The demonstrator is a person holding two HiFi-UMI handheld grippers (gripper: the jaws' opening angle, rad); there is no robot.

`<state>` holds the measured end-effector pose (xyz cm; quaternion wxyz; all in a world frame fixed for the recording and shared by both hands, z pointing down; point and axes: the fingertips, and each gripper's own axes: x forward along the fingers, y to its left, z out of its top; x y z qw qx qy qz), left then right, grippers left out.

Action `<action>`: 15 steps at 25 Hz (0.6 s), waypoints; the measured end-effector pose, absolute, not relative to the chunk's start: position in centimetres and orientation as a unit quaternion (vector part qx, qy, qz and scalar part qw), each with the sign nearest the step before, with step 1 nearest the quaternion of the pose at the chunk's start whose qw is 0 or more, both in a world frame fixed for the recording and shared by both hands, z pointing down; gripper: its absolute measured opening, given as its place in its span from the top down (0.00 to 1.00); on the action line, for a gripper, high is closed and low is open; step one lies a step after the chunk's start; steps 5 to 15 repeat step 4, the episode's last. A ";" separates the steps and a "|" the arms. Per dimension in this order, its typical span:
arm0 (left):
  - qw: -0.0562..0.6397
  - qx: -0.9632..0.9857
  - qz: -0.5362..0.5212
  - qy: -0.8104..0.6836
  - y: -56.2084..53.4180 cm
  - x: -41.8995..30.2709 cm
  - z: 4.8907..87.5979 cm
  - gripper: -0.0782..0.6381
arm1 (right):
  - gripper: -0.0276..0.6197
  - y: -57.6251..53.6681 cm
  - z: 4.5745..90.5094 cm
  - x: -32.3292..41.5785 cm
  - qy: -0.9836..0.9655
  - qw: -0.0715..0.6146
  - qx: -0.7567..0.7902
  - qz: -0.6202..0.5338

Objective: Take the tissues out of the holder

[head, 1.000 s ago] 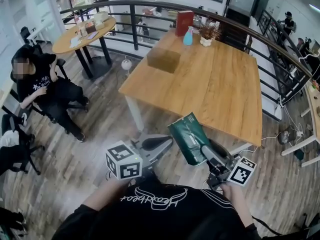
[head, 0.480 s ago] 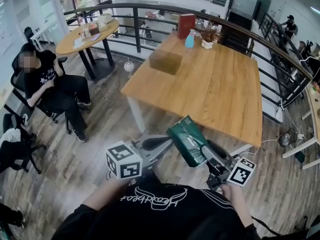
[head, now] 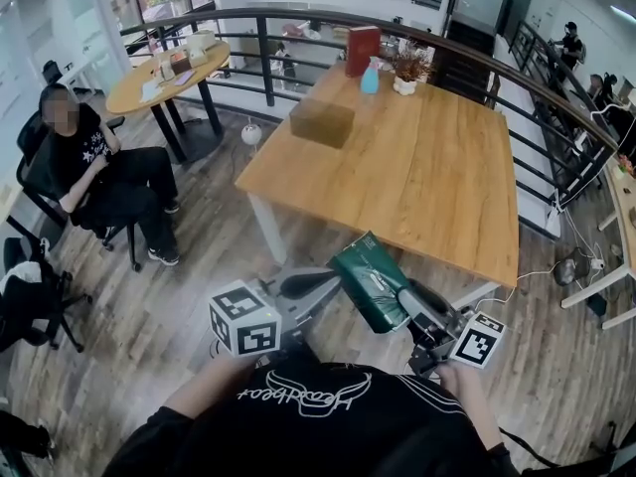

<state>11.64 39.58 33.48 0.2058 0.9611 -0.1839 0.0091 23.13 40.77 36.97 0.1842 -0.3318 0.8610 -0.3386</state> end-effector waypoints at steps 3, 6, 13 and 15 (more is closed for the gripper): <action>0.205 0.962 0.011 -0.183 39.5 11.7 33.6 0.87 | 0.69 40.7 37.4 23.3 0.858 0.187 -0.335 -0.342; 0.205 0.962 0.011 -0.182 39.4 11.7 33.7 0.87 | 0.69 40.6 37.5 23.3 0.857 0.188 -0.336 -0.343; 0.205 0.962 0.011 -0.182 39.4 11.7 33.7 0.87 | 0.69 40.6 37.5 23.3 0.857 0.188 -0.336 -0.343; 0.205 0.962 0.011 -0.182 39.4 11.7 33.7 0.87 | 0.69 40.6 37.5 23.3 0.857 0.188 -0.336 -0.343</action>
